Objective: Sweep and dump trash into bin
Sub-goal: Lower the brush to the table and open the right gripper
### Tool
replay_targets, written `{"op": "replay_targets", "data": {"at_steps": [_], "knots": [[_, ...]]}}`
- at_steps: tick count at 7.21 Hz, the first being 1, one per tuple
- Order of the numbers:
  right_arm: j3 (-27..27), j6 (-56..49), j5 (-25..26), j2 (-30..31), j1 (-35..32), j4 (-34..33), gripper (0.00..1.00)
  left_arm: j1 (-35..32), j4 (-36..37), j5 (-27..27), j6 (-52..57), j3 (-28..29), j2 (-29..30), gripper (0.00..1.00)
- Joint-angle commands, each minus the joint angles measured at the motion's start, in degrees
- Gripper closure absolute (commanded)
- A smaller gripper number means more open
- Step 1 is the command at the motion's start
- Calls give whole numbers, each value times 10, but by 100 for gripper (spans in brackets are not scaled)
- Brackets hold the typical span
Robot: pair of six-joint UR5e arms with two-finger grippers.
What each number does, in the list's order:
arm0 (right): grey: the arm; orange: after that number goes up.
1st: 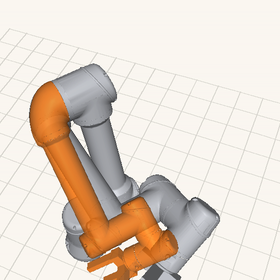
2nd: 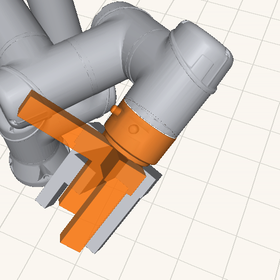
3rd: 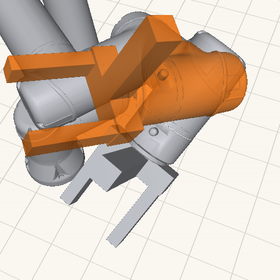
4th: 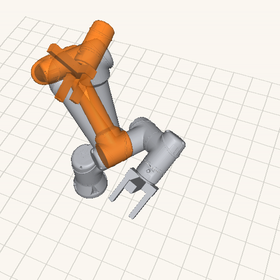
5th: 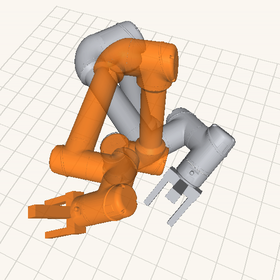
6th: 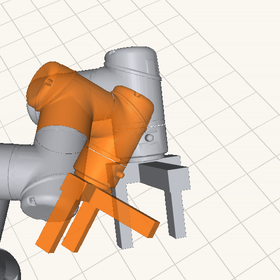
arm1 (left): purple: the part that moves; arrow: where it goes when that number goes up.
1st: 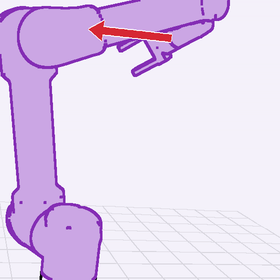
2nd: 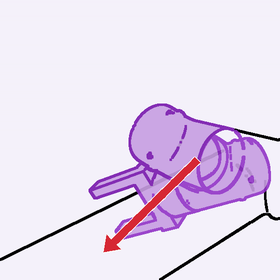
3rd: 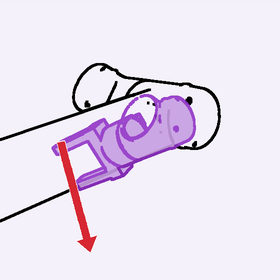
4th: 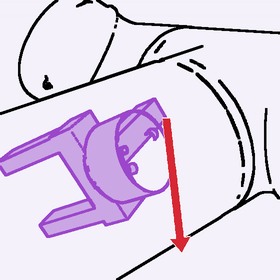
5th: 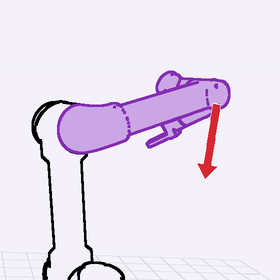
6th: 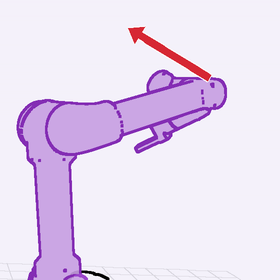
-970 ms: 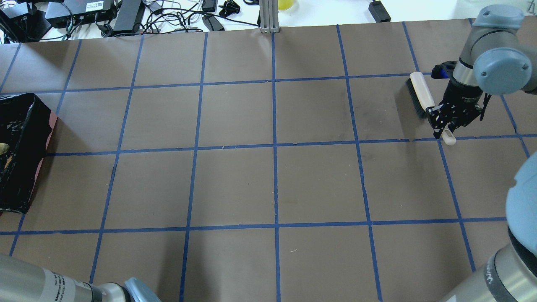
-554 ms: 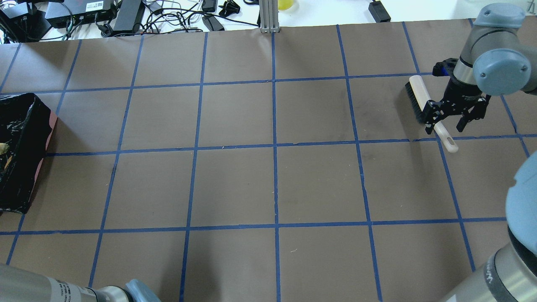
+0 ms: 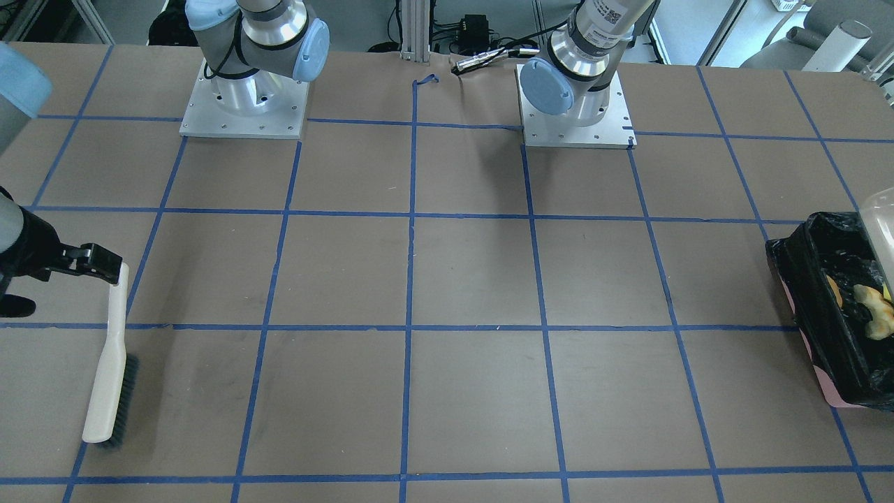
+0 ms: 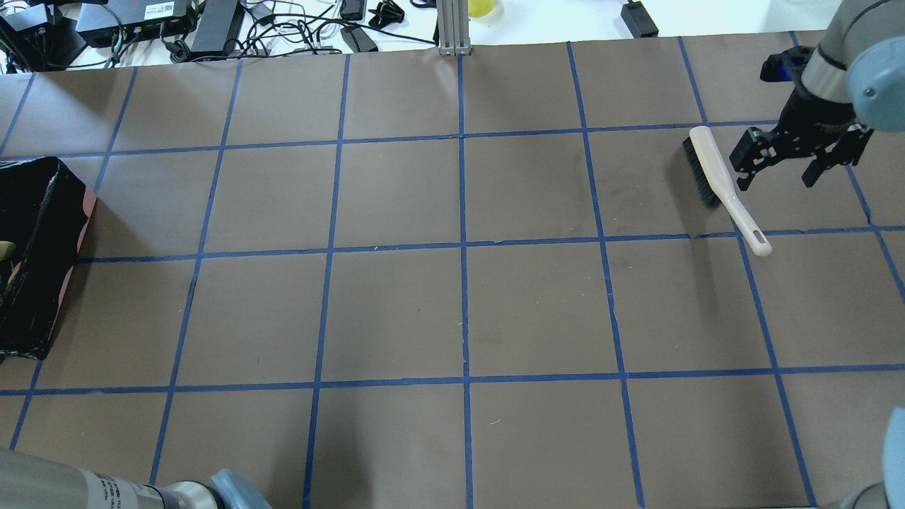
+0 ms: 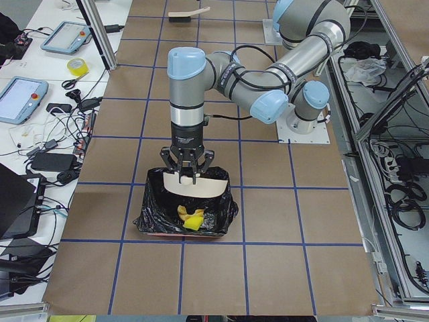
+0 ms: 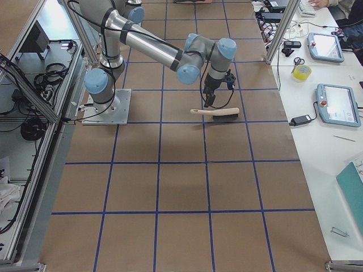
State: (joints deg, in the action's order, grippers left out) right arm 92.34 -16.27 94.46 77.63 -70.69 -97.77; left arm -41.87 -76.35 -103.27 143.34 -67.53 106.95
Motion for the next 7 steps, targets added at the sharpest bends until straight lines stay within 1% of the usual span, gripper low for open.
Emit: {"op": "replay_targets", "data": {"at_steps": [1,2,4,5,7], "knots": [[-78,54,-20,55,-33,118,0,-8,-137,77,-69,44,0,100],[-87,89,-15,55,-72,120,0,-24,-166,91,-106,45,-2,100],[-83,121,-12,51,-158,117,0,-73,-171,90,-154,45,-3,100],[-74,166,-20,43,-170,116,0,-94,-193,97,-184,44,-3,100],[-75,164,-24,47,-174,118,0,-140,-221,136,-258,34,3,100]]}}
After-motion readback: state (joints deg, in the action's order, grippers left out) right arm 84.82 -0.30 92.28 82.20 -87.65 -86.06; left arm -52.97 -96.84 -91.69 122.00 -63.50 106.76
